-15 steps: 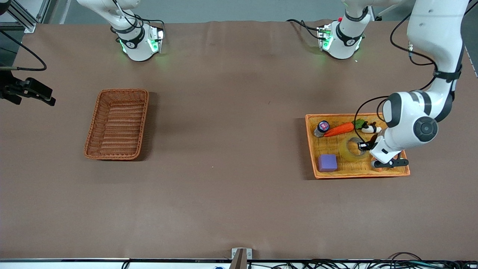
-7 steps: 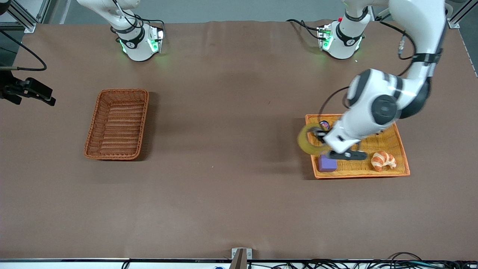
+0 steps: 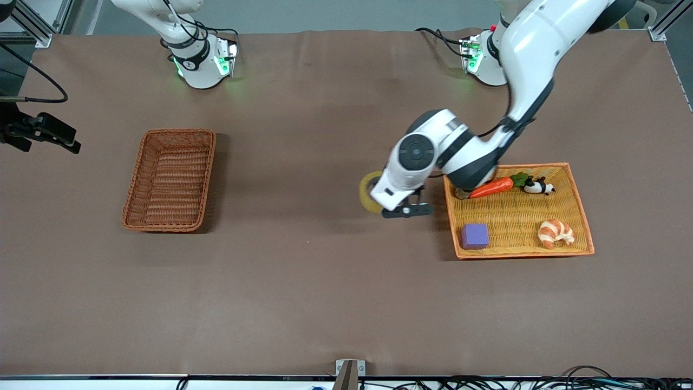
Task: Move tape to another basket
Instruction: 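Carry the tape roll with the left gripper toward the table middle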
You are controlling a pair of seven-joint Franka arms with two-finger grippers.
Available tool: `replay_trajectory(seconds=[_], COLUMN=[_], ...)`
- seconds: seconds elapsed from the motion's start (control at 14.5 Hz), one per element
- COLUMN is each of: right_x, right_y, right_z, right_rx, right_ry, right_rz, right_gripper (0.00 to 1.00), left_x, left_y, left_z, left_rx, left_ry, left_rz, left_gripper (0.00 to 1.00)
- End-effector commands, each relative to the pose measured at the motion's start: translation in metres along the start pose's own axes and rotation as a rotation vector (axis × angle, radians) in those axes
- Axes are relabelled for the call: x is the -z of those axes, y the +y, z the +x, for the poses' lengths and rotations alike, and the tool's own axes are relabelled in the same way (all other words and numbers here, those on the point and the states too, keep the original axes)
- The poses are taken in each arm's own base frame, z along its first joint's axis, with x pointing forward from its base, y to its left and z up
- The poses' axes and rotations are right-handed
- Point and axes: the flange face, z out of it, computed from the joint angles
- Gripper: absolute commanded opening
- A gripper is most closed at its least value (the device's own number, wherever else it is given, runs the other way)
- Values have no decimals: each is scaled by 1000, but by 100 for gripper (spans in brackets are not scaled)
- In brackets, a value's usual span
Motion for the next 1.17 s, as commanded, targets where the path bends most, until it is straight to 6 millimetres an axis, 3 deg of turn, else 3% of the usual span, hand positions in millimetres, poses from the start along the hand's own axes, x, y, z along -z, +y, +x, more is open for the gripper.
replay_trajectory(seconds=[0.0, 0.21, 0.34, 0.55, 0.62, 0.69, 0.83, 0.89, 1.03, 1.1], right_x=[-1, -4, -4, -4, -4, -5, -5, -5, -5, -6], right_y=[-1, -1, -1, -1, -1, -1, -2, -2, -2, -5], right_z=[1, 3, 3, 3, 3, 3, 3, 3, 3, 4], right_rx=[11, 11, 11, 11, 11, 11, 12, 12, 12, 15], right_ry=[0, -1, -1, -1, -1, -4, -4, -4, -4, -4], right_rz=[20, 20, 20, 20, 20, 20, 20, 20, 20, 21], right_gripper=[100, 100, 100, 100, 100, 100, 100, 100, 100, 100], left_x=[5, 5, -17, -52, -61, -68, -67, -62, -44, -29], left_y=[38, 81, 103, 142, 146, 151, 146, 144, 122, 111], left_z=[4, -21, -25, -47, -45, -51, -46, -43, -19, -13], left_rx=[63, 69, 87, 45, 41, 33, 65, 83, 111, 118], left_ry=[13, 22, 44, 121, 147, 148, 138, 137, 150, 144], left_rz=[-44, -71, -67, -156, -165, -164, -168, -167, -157, -142], left_gripper=[1, 4, 6, 18, 23, 33, 77, 88, 100, 100])
